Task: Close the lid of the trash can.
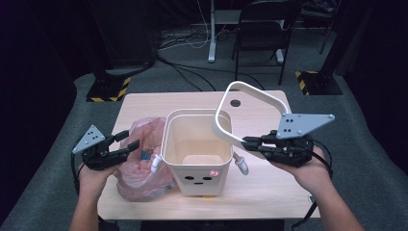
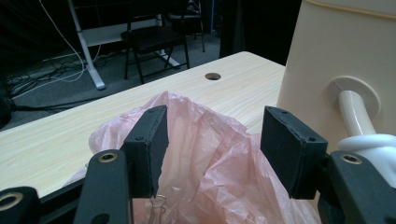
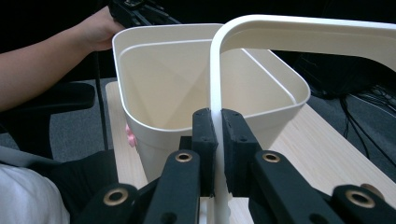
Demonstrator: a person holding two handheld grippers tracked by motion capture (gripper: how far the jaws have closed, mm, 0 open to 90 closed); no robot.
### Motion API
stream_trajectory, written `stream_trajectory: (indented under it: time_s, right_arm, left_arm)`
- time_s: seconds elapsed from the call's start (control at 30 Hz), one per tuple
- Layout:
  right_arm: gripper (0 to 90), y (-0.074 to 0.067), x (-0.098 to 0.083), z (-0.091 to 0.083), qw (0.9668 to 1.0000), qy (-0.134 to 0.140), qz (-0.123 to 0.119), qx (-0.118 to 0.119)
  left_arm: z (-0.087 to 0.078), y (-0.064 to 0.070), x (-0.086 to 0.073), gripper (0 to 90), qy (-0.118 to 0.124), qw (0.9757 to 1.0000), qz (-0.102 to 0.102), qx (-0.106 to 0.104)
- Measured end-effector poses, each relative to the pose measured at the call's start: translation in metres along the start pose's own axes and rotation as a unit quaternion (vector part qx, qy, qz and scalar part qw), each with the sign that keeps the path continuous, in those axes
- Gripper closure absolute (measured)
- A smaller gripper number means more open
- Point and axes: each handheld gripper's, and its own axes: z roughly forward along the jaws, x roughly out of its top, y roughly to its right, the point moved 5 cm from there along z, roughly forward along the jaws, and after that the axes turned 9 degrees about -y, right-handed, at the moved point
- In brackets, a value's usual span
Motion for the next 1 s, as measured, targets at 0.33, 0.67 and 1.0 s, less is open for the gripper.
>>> stream_trajectory:
  time_s: [0.33, 0.67, 1.0]
  right_arm:
    - [84.2, -0.007, 0.011, 0.009, 0.9997, 0.008, -0.015, 0.016]
    - [84.2, -0.012, 0.022, 0.016, 0.9992, 0.014, -0.028, 0.023]
    - [84.1, -0.022, 0.034, 0.025, 0.9981, 0.014, -0.051, 0.033]
  left_arm:
    - [-0.001, 0.000, -0.002, 41.4, -0.001, 1.0000, -0.003, 0.001]
    - [-0.001, 0.000, -0.003, 41.4, -0.004, 1.0000, -0.004, 0.002]
    - [-0.002, 0.000, -0.003, 41.4, -0.001, 1.0000, -0.003, 0.001]
